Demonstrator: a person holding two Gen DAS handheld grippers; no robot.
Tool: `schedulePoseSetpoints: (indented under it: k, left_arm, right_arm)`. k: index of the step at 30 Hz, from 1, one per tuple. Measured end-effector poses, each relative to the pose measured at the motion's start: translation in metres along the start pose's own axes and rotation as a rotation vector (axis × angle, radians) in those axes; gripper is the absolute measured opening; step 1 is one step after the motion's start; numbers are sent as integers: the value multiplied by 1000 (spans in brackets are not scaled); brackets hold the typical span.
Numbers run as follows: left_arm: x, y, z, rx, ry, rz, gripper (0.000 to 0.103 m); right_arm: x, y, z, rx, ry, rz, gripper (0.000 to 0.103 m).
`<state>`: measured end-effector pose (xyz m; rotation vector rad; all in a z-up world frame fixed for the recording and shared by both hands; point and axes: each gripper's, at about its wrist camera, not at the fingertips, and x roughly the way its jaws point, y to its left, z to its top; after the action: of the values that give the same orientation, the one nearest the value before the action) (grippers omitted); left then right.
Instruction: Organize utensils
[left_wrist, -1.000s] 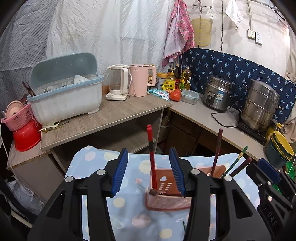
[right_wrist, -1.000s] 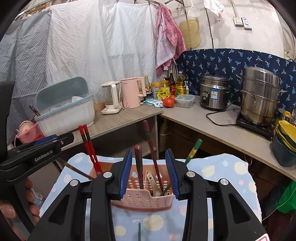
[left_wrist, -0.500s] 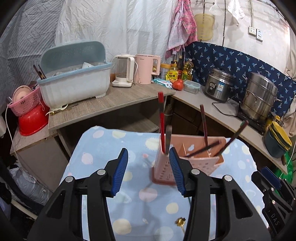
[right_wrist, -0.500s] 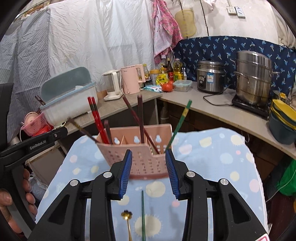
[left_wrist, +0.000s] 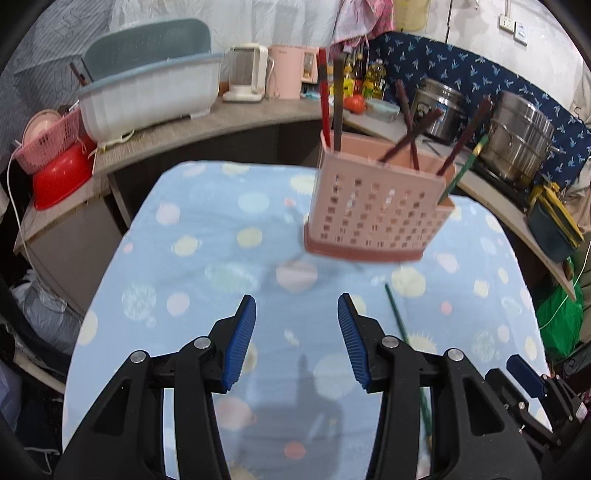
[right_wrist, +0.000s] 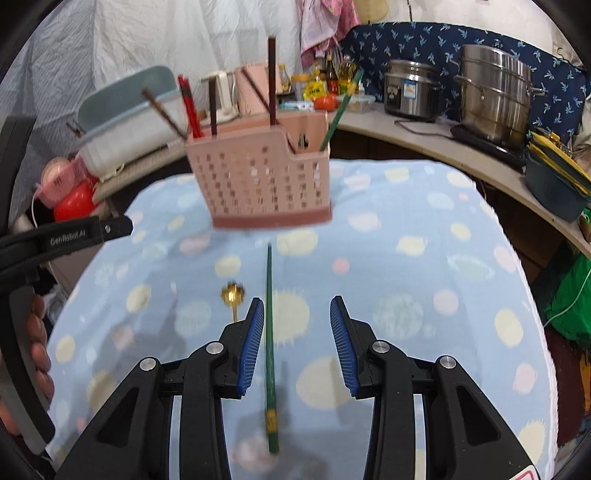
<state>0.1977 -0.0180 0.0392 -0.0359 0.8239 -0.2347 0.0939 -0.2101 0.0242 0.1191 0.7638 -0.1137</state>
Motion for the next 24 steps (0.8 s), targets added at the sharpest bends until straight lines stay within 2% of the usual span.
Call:
schedulePoseSetpoints:
  k: [6, 11, 17, 24]
  left_arm:
    - [10, 6, -37, -3, 75, 7, 44]
    - [13, 8, -62, 1, 118, 12, 44]
    - [19, 4, -77, 5, 157, 6, 44]
    - [20, -4, -73, 14, 150, -6, 44]
  right_arm:
    - [2, 6, -44, -16, 80, 16, 37]
    - [2, 11, -66, -23, 119, 31, 37]
    - [8, 18, -72, -41, 136, 34, 34]
    - [17, 25, -74, -68, 149, 24, 23]
